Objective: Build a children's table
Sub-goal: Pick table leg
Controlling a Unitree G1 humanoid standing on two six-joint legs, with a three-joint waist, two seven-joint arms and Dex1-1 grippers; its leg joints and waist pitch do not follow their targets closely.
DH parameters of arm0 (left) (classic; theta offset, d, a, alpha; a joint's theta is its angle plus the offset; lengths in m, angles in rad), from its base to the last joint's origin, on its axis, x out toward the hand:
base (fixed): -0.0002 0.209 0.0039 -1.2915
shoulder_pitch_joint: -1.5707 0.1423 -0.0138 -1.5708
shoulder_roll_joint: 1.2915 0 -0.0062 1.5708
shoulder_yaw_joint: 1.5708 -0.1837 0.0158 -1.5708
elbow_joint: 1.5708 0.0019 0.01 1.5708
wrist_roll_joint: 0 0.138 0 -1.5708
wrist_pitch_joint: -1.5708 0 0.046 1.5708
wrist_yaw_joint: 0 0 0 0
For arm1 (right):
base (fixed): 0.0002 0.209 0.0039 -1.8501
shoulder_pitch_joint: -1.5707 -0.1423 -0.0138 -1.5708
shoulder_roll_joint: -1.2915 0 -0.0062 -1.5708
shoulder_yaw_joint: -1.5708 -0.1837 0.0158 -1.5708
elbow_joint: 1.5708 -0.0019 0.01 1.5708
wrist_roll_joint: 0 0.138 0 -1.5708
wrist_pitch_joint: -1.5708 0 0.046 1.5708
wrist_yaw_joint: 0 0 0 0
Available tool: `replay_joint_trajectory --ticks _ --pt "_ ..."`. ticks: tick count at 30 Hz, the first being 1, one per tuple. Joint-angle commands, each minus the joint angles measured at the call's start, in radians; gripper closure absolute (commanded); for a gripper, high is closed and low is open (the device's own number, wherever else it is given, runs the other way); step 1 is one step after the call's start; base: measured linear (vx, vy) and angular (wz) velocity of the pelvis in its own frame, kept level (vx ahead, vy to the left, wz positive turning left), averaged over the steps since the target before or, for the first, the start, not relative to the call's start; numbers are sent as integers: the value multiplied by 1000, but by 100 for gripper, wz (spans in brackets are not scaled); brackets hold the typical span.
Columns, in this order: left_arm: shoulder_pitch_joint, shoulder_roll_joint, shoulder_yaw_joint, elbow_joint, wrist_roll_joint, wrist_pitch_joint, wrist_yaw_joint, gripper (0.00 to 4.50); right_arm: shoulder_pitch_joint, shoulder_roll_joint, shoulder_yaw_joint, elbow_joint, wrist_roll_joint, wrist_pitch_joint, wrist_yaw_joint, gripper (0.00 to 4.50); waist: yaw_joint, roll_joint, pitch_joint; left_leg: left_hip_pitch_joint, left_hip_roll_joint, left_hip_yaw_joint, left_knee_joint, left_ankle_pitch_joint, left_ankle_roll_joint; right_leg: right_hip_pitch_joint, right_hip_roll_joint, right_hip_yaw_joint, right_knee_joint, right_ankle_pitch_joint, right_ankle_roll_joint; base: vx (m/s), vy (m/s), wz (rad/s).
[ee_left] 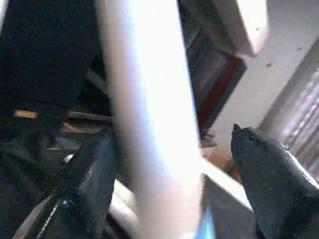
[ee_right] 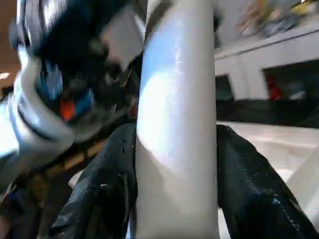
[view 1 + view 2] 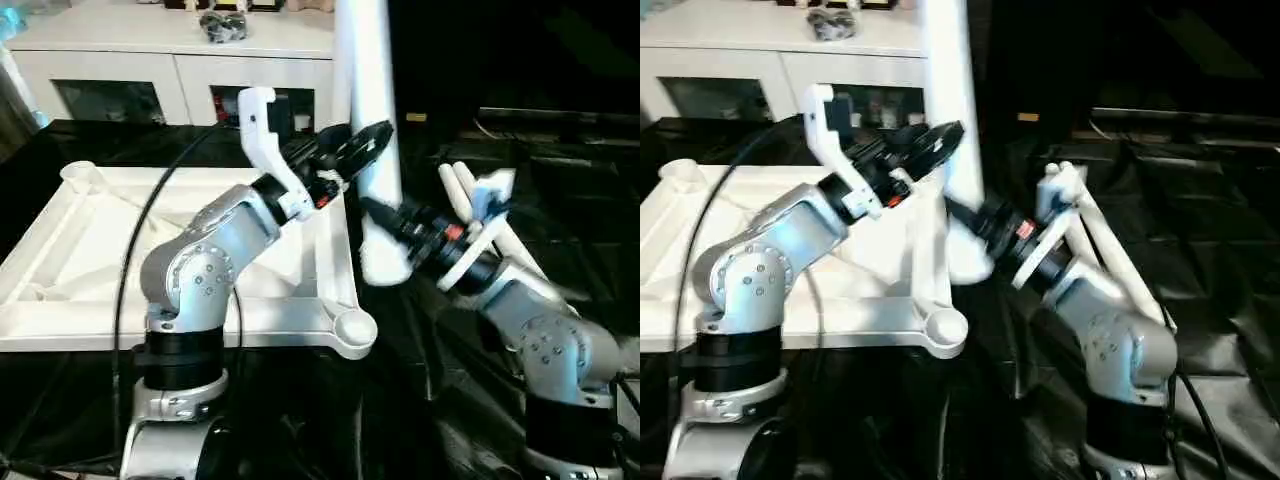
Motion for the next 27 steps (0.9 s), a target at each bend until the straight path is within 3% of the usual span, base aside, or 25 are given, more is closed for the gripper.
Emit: replay_joint_trajectory --ticks 1,6,7,16,27 --pt "-15 -5 10 -16 -29 18 12 62 -1 -14 19 -25 -8 -21 18 261 2 -7 -65 4 19 -5 -60 -133 10 55 -59 36 -88 -180 -160 0 0 0" --pt "-19 -14 20 -13 -29 30 37 62 2 -32 55 -11 -31 -47 23 261 2 -11 -66 3 20 -7 -60 -118 14 55 -58 35 -88 -179 -146 0 0 0" --pt "-22 -17 25 -6 -27 30 50 92 2 -33 60 -9 -34 -51 22 261 2 -10 -65 3 19 -6 -60 -118 16 55 -59 36 -88 -178 -146 0 0 0" --pt "-39 -24 64 49 -13 5 140 164 -3 -45 109 7 -57 -86 4 261 1 -10 -66 2 19 -7 -59 -112 19 55 -58 35 -89 -162 -144 0 0 0" --pt "-54 -19 61 69 13 -20 200 255 -13 -60 172 -1 -106 -115 -37 261 2 -9 -70 -2 20 -8 -56 -75 32 59 -60 34 -78 -58 -176 0 0 0"
